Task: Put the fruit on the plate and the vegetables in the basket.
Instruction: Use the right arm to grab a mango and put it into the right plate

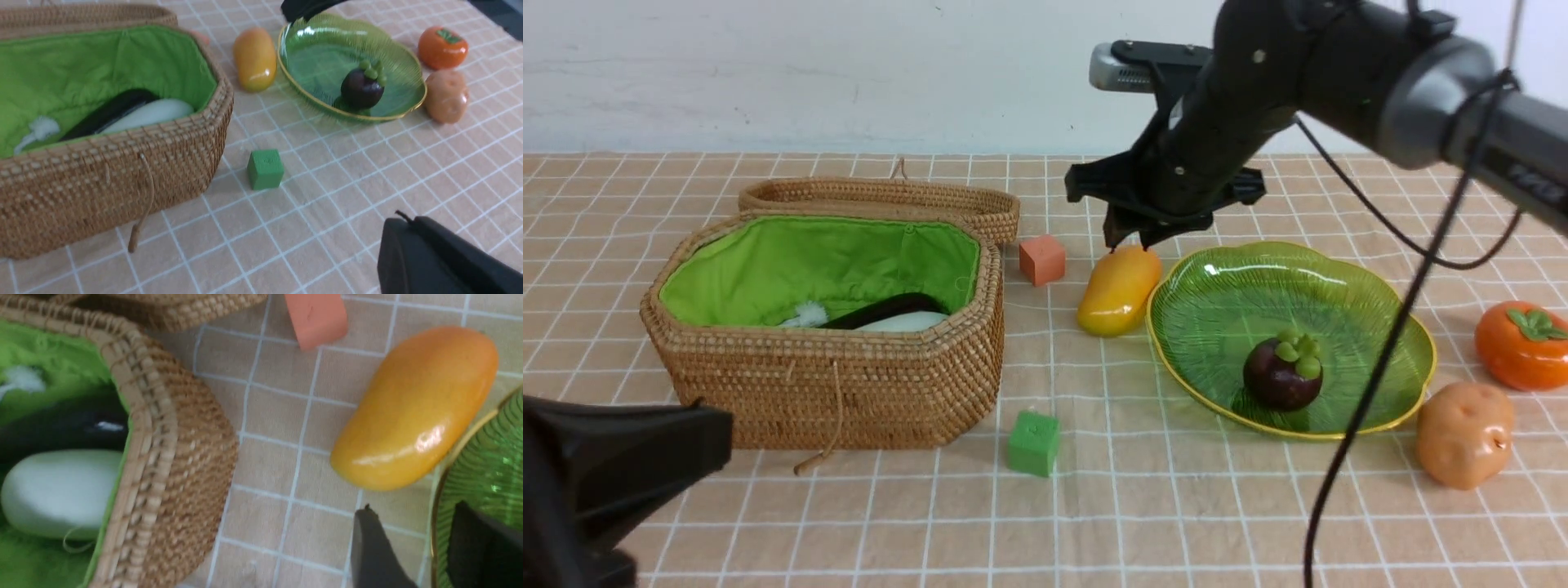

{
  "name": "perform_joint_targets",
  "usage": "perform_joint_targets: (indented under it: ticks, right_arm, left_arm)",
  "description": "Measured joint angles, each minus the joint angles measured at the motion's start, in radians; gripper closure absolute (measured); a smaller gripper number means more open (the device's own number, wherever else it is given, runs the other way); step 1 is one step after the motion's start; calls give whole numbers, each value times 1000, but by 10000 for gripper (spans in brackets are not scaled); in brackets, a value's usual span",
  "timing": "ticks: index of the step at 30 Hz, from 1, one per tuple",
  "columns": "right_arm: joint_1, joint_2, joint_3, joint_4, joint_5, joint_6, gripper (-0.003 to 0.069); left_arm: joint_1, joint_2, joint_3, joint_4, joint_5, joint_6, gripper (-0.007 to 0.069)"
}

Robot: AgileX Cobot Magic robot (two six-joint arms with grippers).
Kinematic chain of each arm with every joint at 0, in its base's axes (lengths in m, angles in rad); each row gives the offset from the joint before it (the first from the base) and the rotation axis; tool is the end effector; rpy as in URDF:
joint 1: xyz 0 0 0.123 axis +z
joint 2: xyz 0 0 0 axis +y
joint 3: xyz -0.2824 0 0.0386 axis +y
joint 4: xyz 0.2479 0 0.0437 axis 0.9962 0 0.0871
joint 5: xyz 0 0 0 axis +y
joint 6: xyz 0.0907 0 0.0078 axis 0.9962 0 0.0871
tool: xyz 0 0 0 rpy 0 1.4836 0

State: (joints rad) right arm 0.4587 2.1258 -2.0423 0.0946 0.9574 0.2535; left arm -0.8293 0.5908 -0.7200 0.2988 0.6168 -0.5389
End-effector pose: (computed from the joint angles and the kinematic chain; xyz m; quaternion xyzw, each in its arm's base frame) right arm 0.4316 0.2210 0.2916 -0.0834 0.9482 0.1480 0.2686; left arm 0.0861 -0.0710 0.3543 0.1724 0.8079 -0.2376 0.5110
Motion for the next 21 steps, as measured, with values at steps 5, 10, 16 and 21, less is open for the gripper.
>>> perform_joint_targets:
  ticks: [5, 10, 16, 21]
  right_arm:
    - [0, 117, -123, -23, 10, 8, 268]
    - [-10, 179, -174, -58, 32, 13, 186]
    - [-31, 224, -182, -68, -17, 20, 125]
    - [-37, 247, -187, -77, -46, 22, 120]
  left_arm:
    - [0, -18, 22, 48, -36, 0, 638]
    - [0, -18, 24, 70, -44, -1, 638]
    - [0, -18, 24, 75, -48, -1, 638]
    - [0, -18, 24, 75, -48, -1, 638]
